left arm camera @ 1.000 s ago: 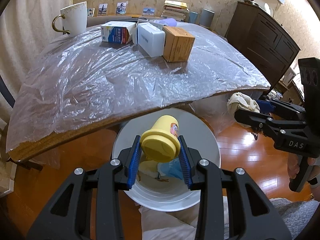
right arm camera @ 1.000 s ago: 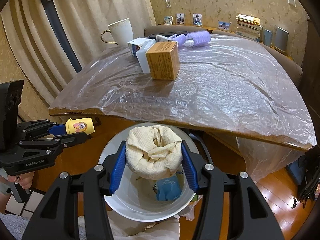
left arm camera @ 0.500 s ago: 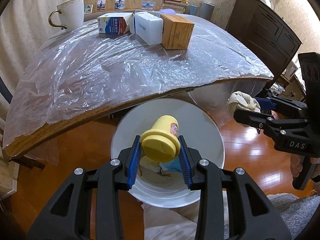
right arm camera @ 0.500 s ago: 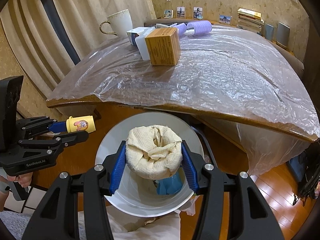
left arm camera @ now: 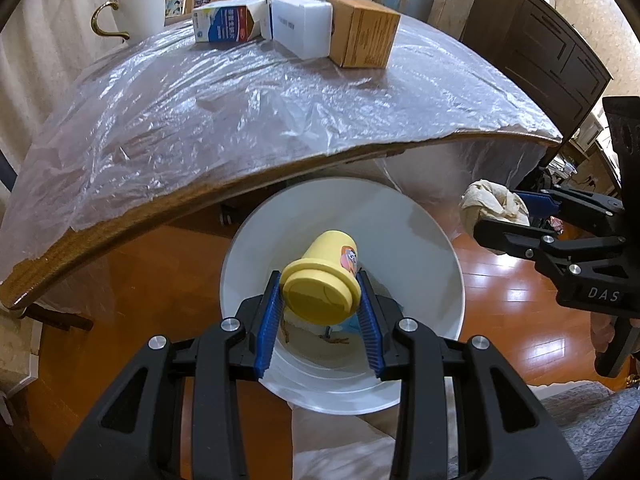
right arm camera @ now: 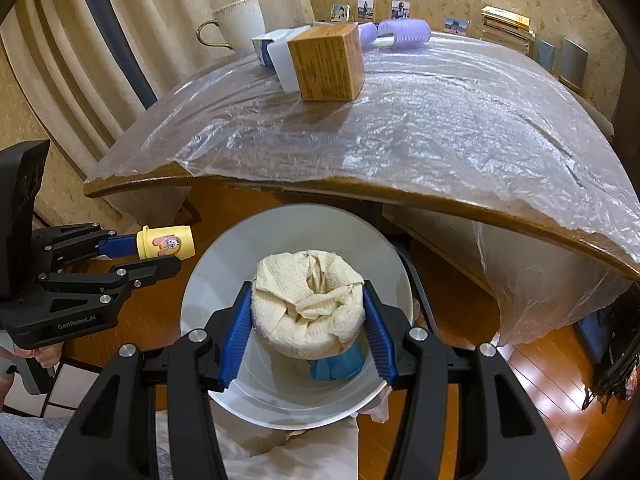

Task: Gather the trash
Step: 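Carry the yellow-capped bottle and cream cloth bundle over the white bucket, then lower the bottle and cloth bundle into the bucket with both tools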

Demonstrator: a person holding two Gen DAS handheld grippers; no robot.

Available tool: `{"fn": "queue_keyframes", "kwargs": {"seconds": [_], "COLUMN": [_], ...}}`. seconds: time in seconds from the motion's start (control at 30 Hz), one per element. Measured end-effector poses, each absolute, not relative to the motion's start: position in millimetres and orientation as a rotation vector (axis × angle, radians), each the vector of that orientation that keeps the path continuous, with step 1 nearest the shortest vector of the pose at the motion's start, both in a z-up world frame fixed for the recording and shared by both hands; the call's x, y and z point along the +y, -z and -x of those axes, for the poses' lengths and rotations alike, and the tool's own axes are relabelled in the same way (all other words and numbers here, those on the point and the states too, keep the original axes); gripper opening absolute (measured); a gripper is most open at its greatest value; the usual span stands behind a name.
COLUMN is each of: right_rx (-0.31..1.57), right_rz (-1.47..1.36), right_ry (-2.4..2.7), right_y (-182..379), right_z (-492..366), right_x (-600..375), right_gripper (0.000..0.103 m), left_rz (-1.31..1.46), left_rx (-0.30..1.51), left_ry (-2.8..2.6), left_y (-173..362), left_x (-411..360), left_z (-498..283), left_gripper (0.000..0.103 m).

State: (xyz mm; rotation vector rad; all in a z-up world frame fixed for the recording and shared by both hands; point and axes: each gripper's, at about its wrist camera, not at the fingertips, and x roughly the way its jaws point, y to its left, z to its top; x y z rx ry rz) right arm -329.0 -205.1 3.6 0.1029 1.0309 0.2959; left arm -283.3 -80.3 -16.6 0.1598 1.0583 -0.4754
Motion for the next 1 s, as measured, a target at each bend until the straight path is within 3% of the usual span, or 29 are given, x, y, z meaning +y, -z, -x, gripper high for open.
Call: {"fn": "queue_keyframes", "kwargs": {"seconds": [1.0], "right_rx": [1.112], "right_rz": [-0.051], "right_ry": [-0.312], "right_y": [28], "right_z": [312], "right_x": [-186], "right_gripper": [0.051], "left_rz": [-0.204], "left_rx": [1.129], "left_ry": [0.45], "left_y": [58], "left_x": [-86], "left_z": [270], "left_gripper": [0.038]}}
